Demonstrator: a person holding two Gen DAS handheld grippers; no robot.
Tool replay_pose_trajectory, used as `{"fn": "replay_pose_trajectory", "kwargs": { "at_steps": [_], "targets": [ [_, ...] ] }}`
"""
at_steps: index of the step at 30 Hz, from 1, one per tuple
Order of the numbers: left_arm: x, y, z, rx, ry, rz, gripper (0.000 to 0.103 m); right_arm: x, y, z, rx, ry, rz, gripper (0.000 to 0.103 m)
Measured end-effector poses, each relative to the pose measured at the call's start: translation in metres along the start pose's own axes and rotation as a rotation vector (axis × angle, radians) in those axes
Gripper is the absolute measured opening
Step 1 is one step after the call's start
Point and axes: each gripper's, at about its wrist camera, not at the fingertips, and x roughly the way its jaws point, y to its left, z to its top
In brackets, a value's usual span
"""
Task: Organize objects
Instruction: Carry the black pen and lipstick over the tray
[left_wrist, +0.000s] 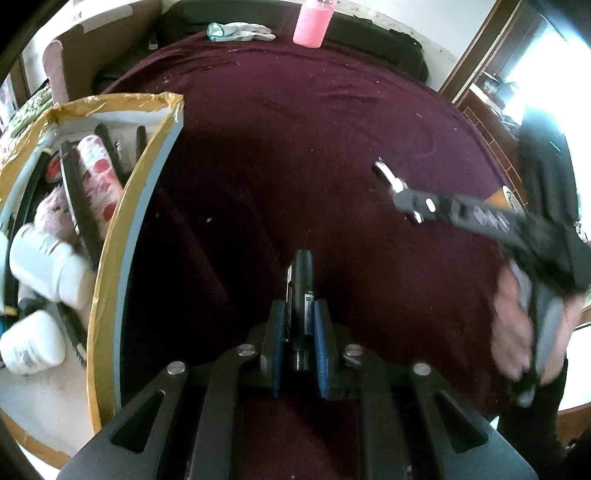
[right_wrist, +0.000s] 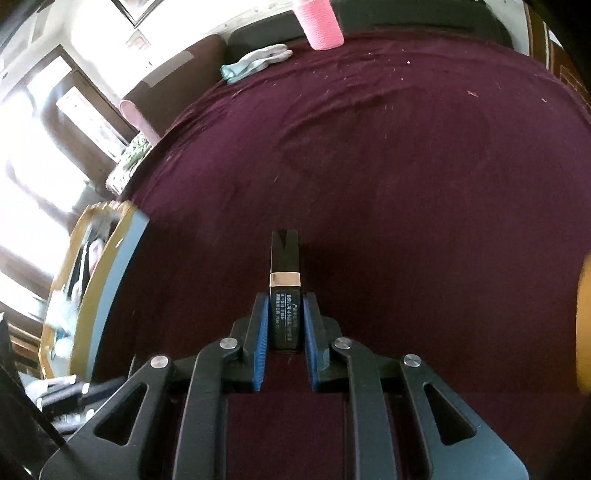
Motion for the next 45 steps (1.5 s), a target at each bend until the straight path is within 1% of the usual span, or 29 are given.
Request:
{"fn": "replay_pose_trajectory", "kwargs": {
  "at_steps": [5, 9, 13, 16, 21, 26, 31, 36, 39, 45],
  "targets": [
    [-0.005, 0.002, -0.006, -0.01, -0.008, -0.021, 0.012, -0.013, 0.023, -0.042, 0.001, 0.01, 0.118, 0.015],
    [-0.012, 0.005, -0.011, -0.011, -0.025, -0.026, 0.012, -0.015, 0.043, -0.065, -0.024, -0.003, 0.141, 0.015],
    [-0.027, 0.013, -0.014, -0.025, -0.052, -0.036, 0.012, -0.009, 0.057, -0.071, -0.043, -0.002, 0.132, 0.015],
    [-0.04, 0.021, -0.014, -0.045, -0.082, -0.039, 0.012, -0.016, 0.067, -0.069, -0.061, -0.016, 0.158, 0.015],
    [-0.063, 0.05, -0.01, -0.098, -0.141, -0.024, 0.012, -0.024, 0.1, -0.059, -0.121, -0.049, 0.19, 0.015],
    [-0.081, 0.092, -0.005, -0.173, -0.199, 0.004, 0.013, -0.011, 0.143, -0.048, -0.185, -0.043, 0.225, 0.015],
    [-0.094, 0.133, 0.001, -0.236, -0.23, 0.02, 0.012, 0.002, 0.177, -0.041, -0.243, -0.033, 0.243, 0.015],
    [-0.092, 0.159, 0.013, -0.264, -0.231, 0.037, 0.013, 0.018, 0.197, -0.031, -0.264, -0.029, 0.236, 0.015],
    [-0.082, 0.171, 0.022, -0.276, -0.209, 0.03, 0.013, 0.028, 0.202, -0.02, -0.271, -0.026, 0.221, 0.015],
    [-0.063, 0.186, 0.042, -0.29, -0.175, 0.045, 0.013, 0.058, 0.211, 0.013, -0.273, -0.016, 0.182, 0.015]
  ]
}}
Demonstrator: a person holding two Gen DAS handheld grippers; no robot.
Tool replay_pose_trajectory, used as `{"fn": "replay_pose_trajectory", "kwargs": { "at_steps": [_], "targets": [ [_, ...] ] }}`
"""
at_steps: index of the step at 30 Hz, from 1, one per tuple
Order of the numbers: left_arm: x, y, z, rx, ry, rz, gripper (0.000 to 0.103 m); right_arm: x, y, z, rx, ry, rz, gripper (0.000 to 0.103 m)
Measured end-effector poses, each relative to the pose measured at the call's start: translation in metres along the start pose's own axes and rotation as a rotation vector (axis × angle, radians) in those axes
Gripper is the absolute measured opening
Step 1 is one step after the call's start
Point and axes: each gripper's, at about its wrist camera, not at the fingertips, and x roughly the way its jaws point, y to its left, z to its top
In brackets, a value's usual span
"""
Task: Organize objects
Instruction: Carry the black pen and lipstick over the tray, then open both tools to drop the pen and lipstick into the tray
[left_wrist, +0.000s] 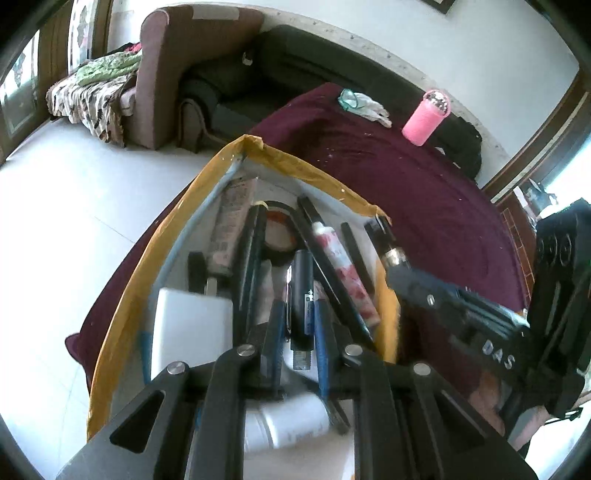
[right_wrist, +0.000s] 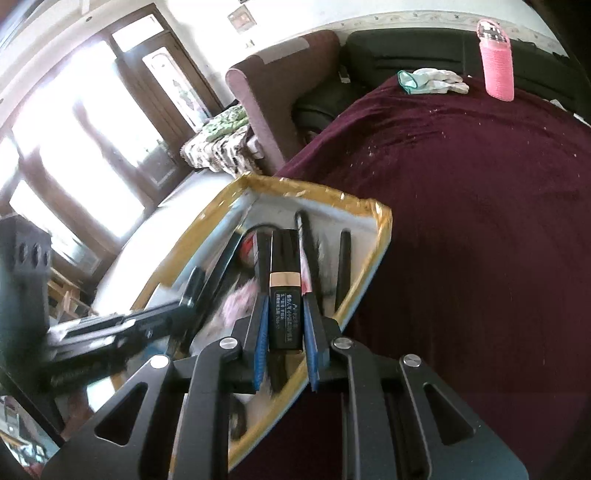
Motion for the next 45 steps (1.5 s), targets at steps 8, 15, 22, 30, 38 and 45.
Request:
{"fn": "replay_pose_trajectory", "kwargs": {
  "at_steps": [8, 15, 22, 30, 38, 45],
  "targets": [
    [0.02, 0.0, 0.005, 0.01, 0.044, 0.025, 0.013, 0.031, -0.018, 0.016, 0.023, 0.01, 0.004, 0.015],
    [0.028, -0.004, 0.007, 0.025, 0.075, 0.042, 0.013, 0.039, -0.017, 0.013, -0.004, 0.021, -0.018, 0.015],
    [0.03, -0.004, 0.005, 0.024, 0.083, 0.071, 0.013, 0.039, -0.011, 0.009, -0.038, 0.008, -0.063, 0.015],
    [0.025, -0.016, -0.008, 0.093, 0.044, 0.09, 0.038, 0.041, -0.01, 0.007, -0.071, -0.006, -0.065, 0.019],
    [0.001, -0.026, -0.034, 0.087, -0.005, 0.118, 0.052, 0.016, -0.011, 0.0, -0.06, -0.091, 0.023, 0.052],
    [-0.026, -0.021, -0.053, 0.042, -0.061, 0.163, 0.052, -0.028, -0.008, -0.031, 0.016, -0.105, 0.033, 0.052]
  ]
}}
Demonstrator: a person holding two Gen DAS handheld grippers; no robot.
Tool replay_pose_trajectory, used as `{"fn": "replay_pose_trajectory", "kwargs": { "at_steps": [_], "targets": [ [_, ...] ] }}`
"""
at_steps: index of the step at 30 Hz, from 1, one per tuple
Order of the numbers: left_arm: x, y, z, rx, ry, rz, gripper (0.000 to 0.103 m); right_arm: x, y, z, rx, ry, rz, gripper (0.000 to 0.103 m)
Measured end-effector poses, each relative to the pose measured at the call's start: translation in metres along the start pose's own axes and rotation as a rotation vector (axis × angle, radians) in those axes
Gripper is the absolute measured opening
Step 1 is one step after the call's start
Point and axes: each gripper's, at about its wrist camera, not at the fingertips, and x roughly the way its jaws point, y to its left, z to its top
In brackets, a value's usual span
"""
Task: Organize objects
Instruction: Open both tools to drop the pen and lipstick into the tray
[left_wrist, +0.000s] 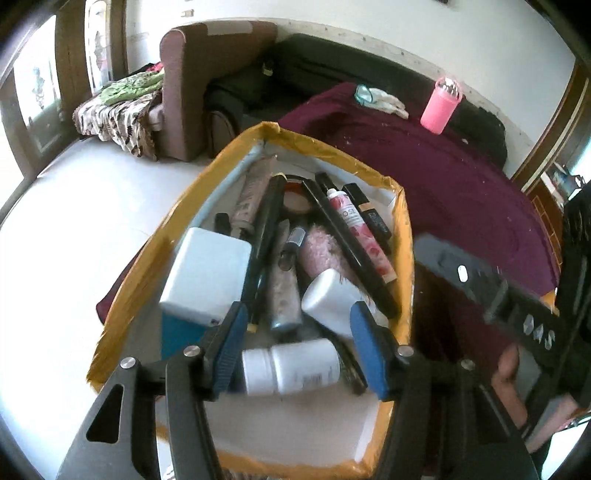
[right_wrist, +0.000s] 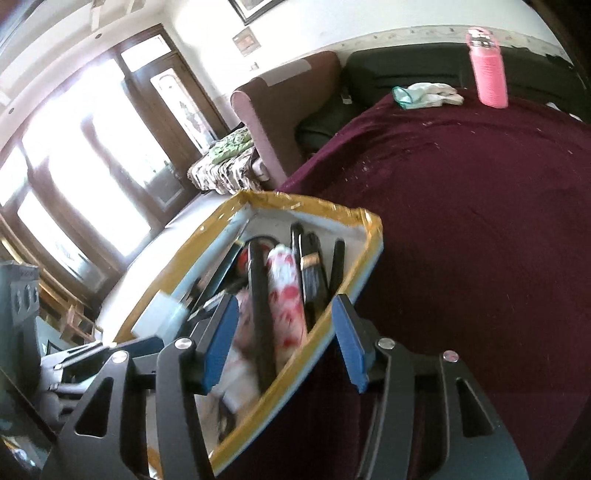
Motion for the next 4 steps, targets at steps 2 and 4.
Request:
{"fn": "replay_pose_trajectory", "kwargs": {
  "at_steps": [2, 4],
  "targets": [
    [-0.006, 0.001, -0.001, -0.012, -0.019, 0.004, 0.052, -0.01, 0.004, -0.01, 0.01, 0.006, -0.005, 0.052],
    [-0.011, -0.001, -0.002, 0.002, -0.04, 0.014, 0.053, -0.013, 0.008, -0.016, 0.012, 0.013, -0.009, 0.052]
  ]
}}
